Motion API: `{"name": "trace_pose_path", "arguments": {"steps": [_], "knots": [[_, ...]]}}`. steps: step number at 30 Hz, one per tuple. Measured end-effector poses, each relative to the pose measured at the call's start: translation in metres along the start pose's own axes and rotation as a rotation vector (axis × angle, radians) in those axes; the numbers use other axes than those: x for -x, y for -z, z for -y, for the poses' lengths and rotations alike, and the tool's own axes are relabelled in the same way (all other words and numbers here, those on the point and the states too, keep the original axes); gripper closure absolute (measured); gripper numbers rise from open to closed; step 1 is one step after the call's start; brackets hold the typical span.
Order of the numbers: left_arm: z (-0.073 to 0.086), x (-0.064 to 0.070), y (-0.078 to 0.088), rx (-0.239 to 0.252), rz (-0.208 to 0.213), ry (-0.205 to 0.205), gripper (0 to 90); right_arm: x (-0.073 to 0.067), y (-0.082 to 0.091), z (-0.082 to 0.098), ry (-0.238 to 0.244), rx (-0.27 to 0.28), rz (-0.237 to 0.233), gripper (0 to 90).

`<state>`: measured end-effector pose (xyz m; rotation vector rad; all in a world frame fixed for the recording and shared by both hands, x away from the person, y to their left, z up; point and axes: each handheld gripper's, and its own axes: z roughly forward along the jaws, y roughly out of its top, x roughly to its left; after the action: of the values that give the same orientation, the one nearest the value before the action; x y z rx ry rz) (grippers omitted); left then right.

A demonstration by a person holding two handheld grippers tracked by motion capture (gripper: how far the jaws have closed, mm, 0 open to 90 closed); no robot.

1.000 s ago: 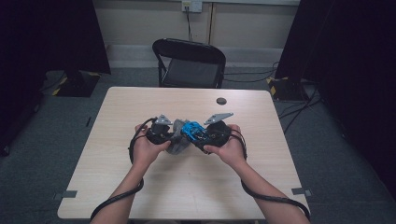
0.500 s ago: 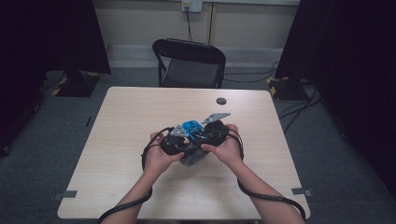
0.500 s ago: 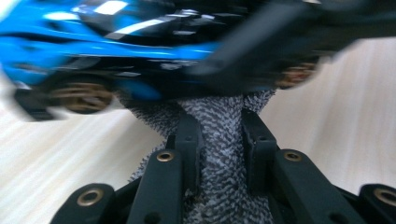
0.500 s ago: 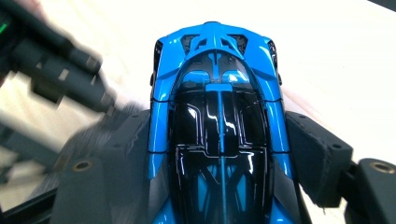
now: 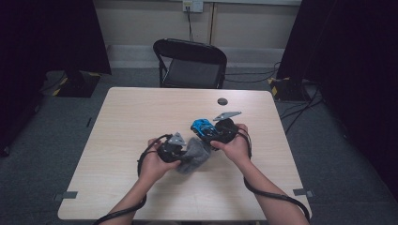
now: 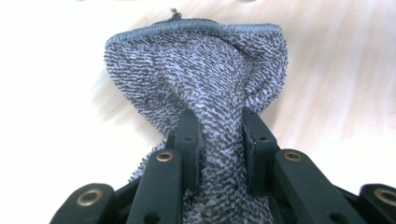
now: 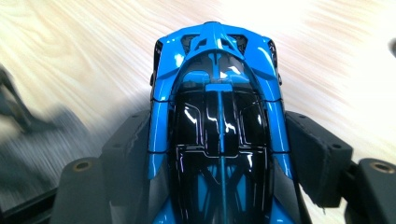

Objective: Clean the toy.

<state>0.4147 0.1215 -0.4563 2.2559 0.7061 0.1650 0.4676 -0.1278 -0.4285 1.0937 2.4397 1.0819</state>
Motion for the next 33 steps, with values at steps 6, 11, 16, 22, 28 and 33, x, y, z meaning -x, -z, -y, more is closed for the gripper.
{"name": "trace_pose_path", "arguments": {"steps": [6, 11, 16, 22, 28, 33], "knots": [[0.025, -0.032, 0.029, 0.025, -0.125, 0.069, 71.7, 0.022, 0.005, 0.023, -0.037, -0.029, 0.041, 28.5], [0.039, -0.053, 0.037, 0.033, -0.188, 0.126, 71.3, 0.035, 0.001, 0.040, -0.055, -0.061, 0.074, 28.5], [0.048, -0.065, 0.033, 0.023, -0.214, 0.156, 70.9, 0.045, -0.003, 0.050, -0.069, -0.074, 0.098, 28.5], [0.049, -0.068, 0.026, 0.029, -0.227, 0.155, 69.8, 0.052, -0.006, 0.059, -0.072, -0.098, 0.109, 28.5], [0.049, -0.069, 0.023, 0.038, -0.220, 0.162, 68.4, 0.056, -0.009, 0.069, -0.080, -0.083, 0.101, 28.3], [0.048, -0.070, 0.023, 0.038, -0.224, 0.151, 63.8, 0.059, -0.010, 0.072, -0.049, -0.070, 0.091, 28.1]]}}
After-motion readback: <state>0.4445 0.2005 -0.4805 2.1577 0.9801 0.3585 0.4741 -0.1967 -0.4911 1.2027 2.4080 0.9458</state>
